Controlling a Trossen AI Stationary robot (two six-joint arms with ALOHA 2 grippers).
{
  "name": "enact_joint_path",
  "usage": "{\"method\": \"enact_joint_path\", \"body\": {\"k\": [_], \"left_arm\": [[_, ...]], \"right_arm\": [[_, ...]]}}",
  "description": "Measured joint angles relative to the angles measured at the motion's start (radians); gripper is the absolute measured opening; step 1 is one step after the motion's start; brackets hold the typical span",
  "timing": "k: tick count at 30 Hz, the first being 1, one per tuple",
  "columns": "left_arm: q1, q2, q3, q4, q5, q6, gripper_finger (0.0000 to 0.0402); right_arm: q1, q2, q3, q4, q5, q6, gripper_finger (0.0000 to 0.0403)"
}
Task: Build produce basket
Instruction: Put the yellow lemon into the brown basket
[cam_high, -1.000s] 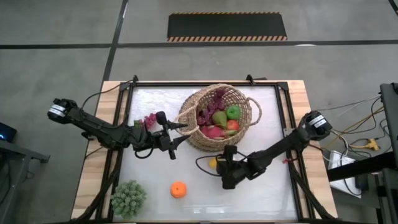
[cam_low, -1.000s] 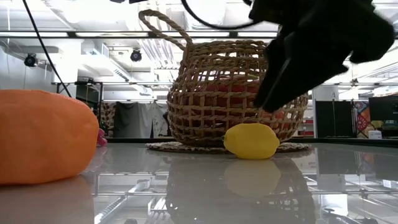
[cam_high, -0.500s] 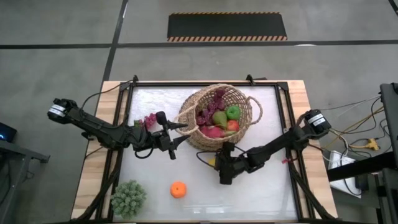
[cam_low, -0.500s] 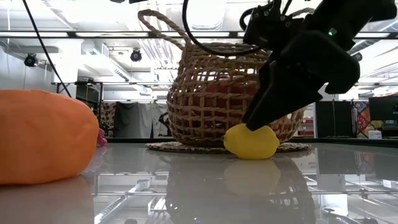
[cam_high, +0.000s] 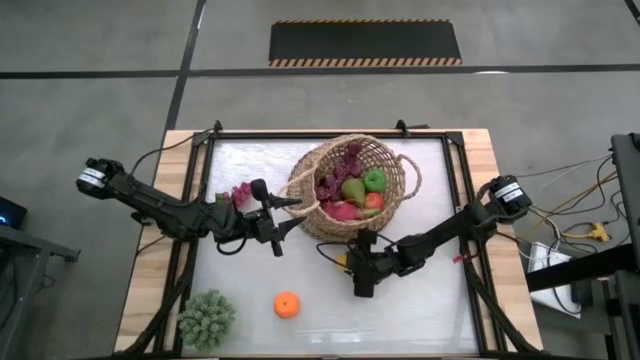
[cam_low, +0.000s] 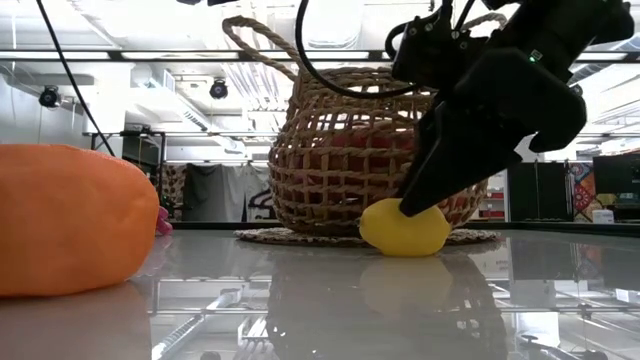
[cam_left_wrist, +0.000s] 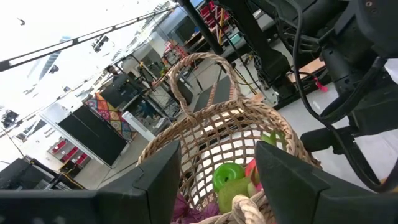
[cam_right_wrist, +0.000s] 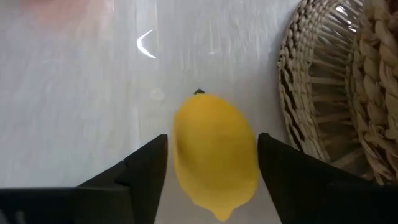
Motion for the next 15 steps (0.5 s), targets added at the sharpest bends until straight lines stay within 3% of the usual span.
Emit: {"method": "enact_joint_path", "body": {"k": [10,15], "left_arm": [[0.000,0.000,0.000,0.000,0.000,0.000,0.0190],[0.000,0.000,0.000,0.000,0.000,0.000,0.0190]], "right_arm": [[0.000,0.000,0.000,0.002,-0.009,0.002,0.0139],[0.000,-0.021,0.001,-0.004,-0.016,0.002,0.0123]]}}
